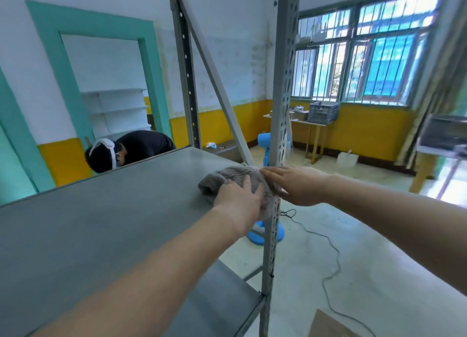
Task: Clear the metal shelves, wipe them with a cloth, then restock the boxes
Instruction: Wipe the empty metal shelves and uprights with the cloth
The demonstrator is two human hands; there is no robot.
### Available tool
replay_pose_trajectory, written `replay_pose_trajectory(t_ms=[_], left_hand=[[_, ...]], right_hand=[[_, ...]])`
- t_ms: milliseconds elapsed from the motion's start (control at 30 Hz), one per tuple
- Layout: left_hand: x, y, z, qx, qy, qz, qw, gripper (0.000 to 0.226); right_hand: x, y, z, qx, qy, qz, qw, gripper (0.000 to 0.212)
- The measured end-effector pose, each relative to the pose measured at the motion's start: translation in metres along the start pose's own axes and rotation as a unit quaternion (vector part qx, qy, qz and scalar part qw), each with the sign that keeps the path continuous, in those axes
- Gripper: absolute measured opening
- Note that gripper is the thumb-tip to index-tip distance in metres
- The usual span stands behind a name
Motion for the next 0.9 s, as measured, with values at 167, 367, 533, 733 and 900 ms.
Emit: replay_pose_trajectory(t_ms=[167,367,533,733,900], left_hand=[[0.008,0.034,0.007,-0.082,-0.047,-0.061,0.994,0.091],[0.03,0.031,0.024,-0.083,0.008,-0.108,0.991,0.105],[0.03,0.021,0.029,-0.097,0.002,-0.128,0.987,0.093],[0.032,0.024,0.018,-0.109,-0.008,-0.153,0.982,0.089],[0.029,0.029,-0.002,-0.123,-0.017,-0.163,0.979,0.083]], right_hand=[[0.0,0.01,0.006,-0.013,-0.016,0.011,1.0,0.099],[0.014,-0.006,0.038,-0.048,-0.028,0.028,0.998,0.106],[0.027,-0.014,0.045,-0.059,-0.052,0.019,0.997,0.098],[0.022,-0.002,0.04,-0.067,-0.037,-0.009,0.997,0.097],[0.011,0.014,0.033,-0.06,-0.017,-0.041,0.997,0.094]])
Point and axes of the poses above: each hand's wrist, its own z-axis towards the middle knuckle, its own x-axis out of the palm, y = z × x, the point moved 9 cm from there along z, towards the middle knuckle, and after that the axes turned 10 degrees about -x, right-handed, at the moved point
